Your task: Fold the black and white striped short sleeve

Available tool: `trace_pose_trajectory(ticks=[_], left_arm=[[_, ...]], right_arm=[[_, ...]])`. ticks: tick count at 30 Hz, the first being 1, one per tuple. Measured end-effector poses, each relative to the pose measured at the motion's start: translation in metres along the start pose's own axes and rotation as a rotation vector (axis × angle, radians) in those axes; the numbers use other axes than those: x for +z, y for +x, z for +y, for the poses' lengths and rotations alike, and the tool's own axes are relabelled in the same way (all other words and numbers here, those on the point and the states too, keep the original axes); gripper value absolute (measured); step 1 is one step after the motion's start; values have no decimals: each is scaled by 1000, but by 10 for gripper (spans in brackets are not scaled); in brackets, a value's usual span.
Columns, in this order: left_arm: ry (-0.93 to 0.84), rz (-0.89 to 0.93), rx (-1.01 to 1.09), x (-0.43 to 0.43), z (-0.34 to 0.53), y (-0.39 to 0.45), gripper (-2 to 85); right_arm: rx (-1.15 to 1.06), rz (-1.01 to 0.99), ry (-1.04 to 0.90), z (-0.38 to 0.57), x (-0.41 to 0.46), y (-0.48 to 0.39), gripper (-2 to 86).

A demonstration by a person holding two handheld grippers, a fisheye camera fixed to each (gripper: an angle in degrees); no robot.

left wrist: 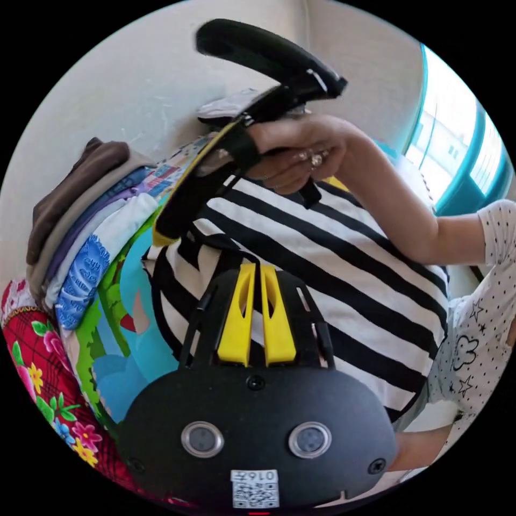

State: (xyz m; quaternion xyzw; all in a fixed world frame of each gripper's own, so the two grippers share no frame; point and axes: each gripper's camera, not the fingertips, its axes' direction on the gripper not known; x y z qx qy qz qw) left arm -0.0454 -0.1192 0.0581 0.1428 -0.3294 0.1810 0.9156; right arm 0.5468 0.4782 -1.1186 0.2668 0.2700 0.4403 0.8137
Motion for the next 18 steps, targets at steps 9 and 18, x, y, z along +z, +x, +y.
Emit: trace_pose_trajectory(ticks=[9,18], left_arm=[[256,161,-265,-37,52,-90,-8],[341,96,-639,-14,90,-173,34]], right_arm=[[-134,143,-337,-24,30,7,80],[-91,192,-231,-33,-23,17,82]])
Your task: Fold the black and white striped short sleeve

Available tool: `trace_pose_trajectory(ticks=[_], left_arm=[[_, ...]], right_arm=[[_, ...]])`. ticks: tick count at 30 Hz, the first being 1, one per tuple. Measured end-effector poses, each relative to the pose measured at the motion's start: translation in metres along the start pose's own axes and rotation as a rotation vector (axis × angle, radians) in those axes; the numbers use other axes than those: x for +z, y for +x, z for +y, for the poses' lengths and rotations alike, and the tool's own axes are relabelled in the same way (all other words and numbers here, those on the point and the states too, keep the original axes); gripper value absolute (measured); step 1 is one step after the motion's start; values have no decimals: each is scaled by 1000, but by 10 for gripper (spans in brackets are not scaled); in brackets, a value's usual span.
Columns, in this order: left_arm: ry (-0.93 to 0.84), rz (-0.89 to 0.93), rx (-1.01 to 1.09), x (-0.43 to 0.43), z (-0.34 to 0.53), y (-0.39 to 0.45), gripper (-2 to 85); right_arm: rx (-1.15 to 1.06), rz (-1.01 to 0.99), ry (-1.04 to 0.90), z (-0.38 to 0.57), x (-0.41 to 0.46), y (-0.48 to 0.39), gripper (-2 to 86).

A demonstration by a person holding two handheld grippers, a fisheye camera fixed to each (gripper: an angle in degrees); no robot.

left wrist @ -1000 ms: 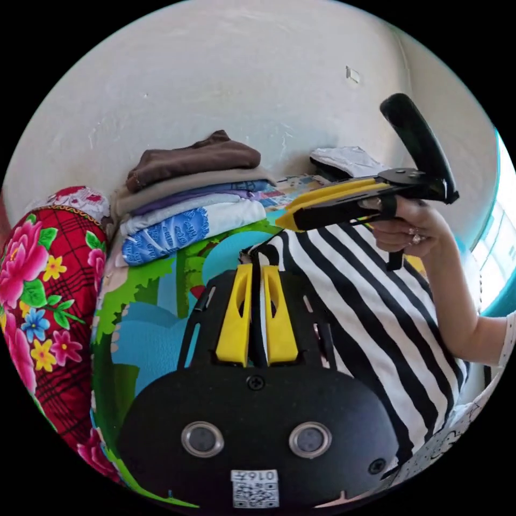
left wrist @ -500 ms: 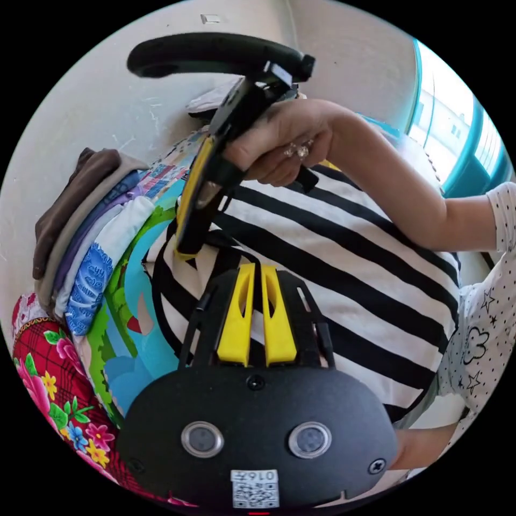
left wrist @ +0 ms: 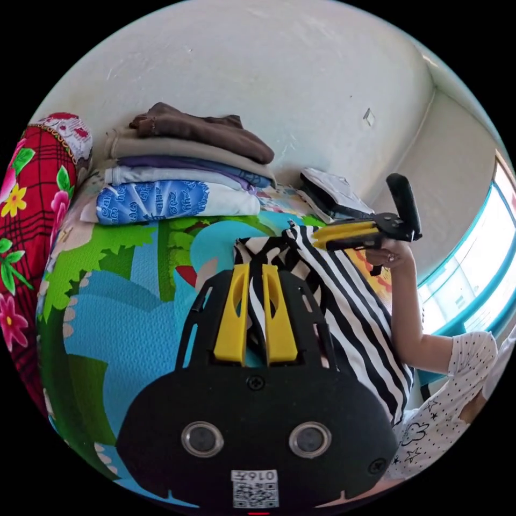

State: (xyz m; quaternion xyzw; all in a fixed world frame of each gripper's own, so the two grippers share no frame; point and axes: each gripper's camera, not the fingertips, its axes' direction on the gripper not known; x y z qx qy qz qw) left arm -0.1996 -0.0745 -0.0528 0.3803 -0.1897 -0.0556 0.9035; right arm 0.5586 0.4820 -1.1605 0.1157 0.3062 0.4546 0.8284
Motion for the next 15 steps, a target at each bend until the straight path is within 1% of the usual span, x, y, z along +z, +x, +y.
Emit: trace_pose_trajectory(ticks=[1,2,3,7,9,12,13,14,15], left_arm=[[-12,-7,2,4,-2,0,37],[-49,-27,5,14,-5,-1,41],[-96,-51,6,23,-9,-1,44],[-171,-130,46,43,-15,8,54],[-198,-192,77,52,-15,15,56],[-214,-244,110,60,-14,22,41],[-211,-255,110,61,-13,23,36],[-198,-279,102,60,-12,24,25],[-185,-281,104,58,-10,25,12]], right_arm=[[84,-13,94,-4,-11,7,79],[142,-21,148,-6,-16,10,80],[156,-17,160,-8,-16,10,82],[198,95,113,-29,8,-8,116],[191,106,89,-38,20,-19,120],[139,275,-8,-49,40,-42,90],[93,307,-24,-50,40,-50,64],[75,283,-12,-48,32,-53,32],[73,274,-8,-47,27,-53,29]])
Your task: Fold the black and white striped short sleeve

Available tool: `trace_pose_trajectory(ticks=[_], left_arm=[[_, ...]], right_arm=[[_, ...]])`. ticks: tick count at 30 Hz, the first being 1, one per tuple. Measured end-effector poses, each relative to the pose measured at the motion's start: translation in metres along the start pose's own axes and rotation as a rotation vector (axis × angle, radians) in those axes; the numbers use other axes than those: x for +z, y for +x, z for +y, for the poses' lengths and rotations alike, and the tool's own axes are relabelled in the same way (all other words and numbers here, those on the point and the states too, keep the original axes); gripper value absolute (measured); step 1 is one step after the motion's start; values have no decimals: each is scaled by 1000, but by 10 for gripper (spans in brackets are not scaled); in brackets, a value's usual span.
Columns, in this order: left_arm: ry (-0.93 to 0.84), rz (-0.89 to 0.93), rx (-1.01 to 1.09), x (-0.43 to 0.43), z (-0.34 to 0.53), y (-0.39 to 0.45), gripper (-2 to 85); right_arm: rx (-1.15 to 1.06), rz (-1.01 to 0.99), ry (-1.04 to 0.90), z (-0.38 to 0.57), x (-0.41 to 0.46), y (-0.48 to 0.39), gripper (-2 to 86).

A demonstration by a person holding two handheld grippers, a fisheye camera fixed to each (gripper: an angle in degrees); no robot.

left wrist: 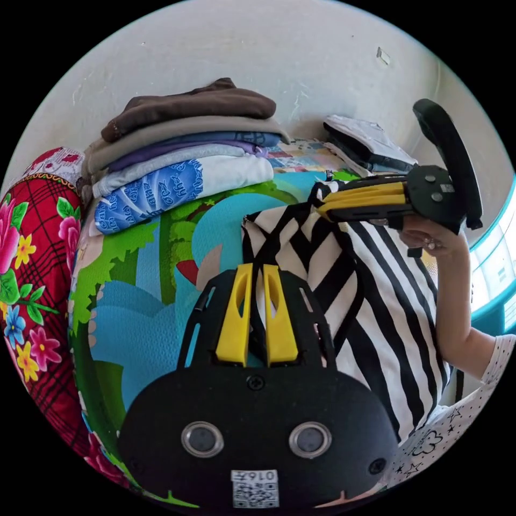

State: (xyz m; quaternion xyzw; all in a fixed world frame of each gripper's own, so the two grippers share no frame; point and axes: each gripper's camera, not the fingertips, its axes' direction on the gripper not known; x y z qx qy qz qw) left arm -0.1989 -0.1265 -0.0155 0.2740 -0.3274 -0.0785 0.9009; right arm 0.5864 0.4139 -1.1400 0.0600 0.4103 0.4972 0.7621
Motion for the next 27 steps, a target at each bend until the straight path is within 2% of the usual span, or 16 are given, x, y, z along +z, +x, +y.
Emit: trace_pose_trajectory(ticks=[7,11,14,15,19,22,25,27], left_arm=[[107,111,32,-13,16,4,-9],[114,253,176,-16,27,21,-10],[107,293,310,-17,36,44,-10],[94,277,356,-16,38,54,-10],[62,165,435,-9,46,82,-10],[39,119,455,-3,52,95,-10],[41,127,455,-1,58,101,-9],[59,153,454,-3,62,104,-9]], right_arm=[[0,-56,-15,35,-46,47,19],[-13,-180,-122,51,-19,69,36],[46,-157,-172,54,-9,81,68],[62,-141,-158,54,-13,83,72],[174,-72,104,67,-63,88,95],[139,-238,186,65,-64,80,127],[135,-456,136,50,-34,73,180],[168,-570,116,44,-20,72,183]])
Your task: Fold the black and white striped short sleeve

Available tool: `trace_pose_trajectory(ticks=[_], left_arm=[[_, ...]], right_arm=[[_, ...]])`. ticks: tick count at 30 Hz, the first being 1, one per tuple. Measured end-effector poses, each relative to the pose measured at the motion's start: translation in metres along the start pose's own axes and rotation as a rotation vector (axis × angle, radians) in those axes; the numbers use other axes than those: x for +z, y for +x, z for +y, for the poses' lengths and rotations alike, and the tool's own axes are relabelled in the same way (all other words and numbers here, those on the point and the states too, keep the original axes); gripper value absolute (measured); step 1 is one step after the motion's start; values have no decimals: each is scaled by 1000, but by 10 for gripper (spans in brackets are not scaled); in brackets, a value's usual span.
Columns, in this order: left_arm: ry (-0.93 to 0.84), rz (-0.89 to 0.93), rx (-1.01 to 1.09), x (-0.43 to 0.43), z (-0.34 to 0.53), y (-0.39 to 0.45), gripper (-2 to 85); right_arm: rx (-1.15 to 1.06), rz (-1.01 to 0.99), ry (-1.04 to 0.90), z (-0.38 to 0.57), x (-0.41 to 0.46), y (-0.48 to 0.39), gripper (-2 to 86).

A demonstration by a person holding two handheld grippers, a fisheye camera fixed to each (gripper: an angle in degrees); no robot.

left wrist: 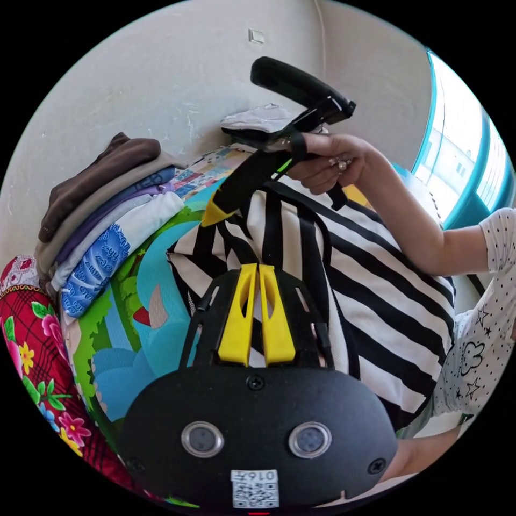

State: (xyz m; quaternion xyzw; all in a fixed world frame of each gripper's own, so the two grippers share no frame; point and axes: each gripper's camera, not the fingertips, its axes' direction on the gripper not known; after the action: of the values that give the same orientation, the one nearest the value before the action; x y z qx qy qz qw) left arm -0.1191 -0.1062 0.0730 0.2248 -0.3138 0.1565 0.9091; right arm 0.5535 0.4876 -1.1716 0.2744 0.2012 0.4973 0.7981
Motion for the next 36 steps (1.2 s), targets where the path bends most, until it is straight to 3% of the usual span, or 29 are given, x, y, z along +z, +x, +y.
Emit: trace_pose_trajectory(ticks=[2,8,15,19,23,32,34,36], left_arm=[[13,1,1,-2,2,4,-9],[41,-20,23,-2,5,24,-10],[-11,-62,85,14,2,57,-9],[-28,-83,91,20,3,66,-9],[-13,-64,77,21,5,71,-9],[-62,-146,221,38,4,113,-10],[-70,-165,247,41,4,121,-10],[-72,-171,252,43,3,126,-10]], right_arm=[[-32,-16,-39,0,11,-8,169],[-153,238,-81,11,8,-54,137],[-262,342,-195,21,39,-87,119],[-252,554,-255,27,67,-93,26],[-253,628,-218,39,57,-97,11],[-148,342,-145,67,28,-44,89],[-77,255,15,75,8,-24,80],[-45,-2,288,94,-29,-1,54]])
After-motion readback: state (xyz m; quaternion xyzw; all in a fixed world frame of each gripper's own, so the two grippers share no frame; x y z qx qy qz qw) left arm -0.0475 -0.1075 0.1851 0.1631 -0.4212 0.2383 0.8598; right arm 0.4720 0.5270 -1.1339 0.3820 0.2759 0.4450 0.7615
